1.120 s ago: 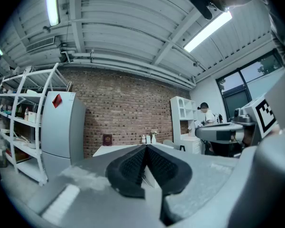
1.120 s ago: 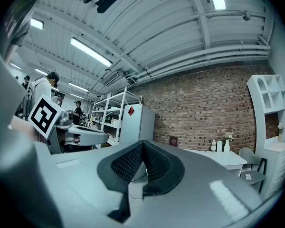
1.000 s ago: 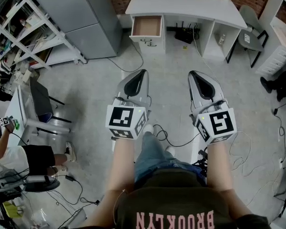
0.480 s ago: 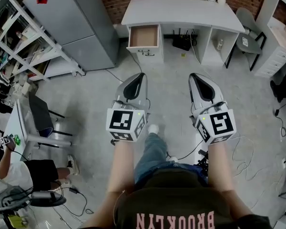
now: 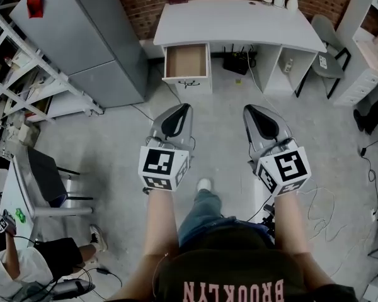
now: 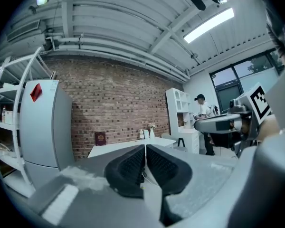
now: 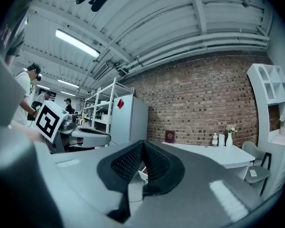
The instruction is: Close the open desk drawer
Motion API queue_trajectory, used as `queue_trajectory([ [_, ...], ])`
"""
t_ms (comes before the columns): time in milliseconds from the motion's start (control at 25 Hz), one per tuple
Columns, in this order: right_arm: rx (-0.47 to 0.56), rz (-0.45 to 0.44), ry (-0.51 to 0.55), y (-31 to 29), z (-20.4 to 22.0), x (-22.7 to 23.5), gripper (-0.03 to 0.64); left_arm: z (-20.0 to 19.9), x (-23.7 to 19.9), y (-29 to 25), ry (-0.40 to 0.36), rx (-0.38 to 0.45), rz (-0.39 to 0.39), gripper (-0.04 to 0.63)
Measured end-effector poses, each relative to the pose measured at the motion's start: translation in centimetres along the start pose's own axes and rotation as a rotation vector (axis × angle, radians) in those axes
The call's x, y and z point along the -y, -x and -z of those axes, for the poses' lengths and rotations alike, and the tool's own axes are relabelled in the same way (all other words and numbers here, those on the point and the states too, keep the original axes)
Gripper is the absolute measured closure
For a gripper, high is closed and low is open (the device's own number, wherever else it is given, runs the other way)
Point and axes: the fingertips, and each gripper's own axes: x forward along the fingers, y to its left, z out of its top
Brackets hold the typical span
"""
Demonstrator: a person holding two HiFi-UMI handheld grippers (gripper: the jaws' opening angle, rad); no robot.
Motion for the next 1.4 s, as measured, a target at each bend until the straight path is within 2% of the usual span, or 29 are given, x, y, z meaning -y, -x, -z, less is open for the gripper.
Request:
queue_trajectory([
  [200, -0.061, 0.022, 0.015, -6.2, 0.9, 0.9, 0.617, 1.1, -5.5, -3.9, 0.077, 0.001, 0.009, 0.595],
  [440, -0.083, 0.046, -0.009, -13.3, 1.7, 1.7, 0.618, 2.5, -11.3, -7.9, 0.117, -0.028, 0.009, 0.595],
  [640, -0.097, 0.003, -0.038, -17.8, 2.3, 0.8, 0.620, 3.7, -15.4, -10.5, 0.145, -0.040, 0.005, 0.595],
  [840, -0.127, 0.007, -0.053, -19.9, 3.6, 1.6, 0.620, 5.1, -17.3, -12.1, 0.185, -0.045, -0.010, 0.595],
  [1000, -0.145, 0.029, -0.024, -21.7, 4.3, 3.2, 0.618, 5.8, -18.4, -13.7, 0.219, -0.044, -0.011, 0.595],
  [1400, -0.157, 0.013, -0.016, -28.2, 6.2, 9.1, 0.618, 6.9, -21.1, -20.9, 0.203, -0.093, -0.062, 0.597],
])
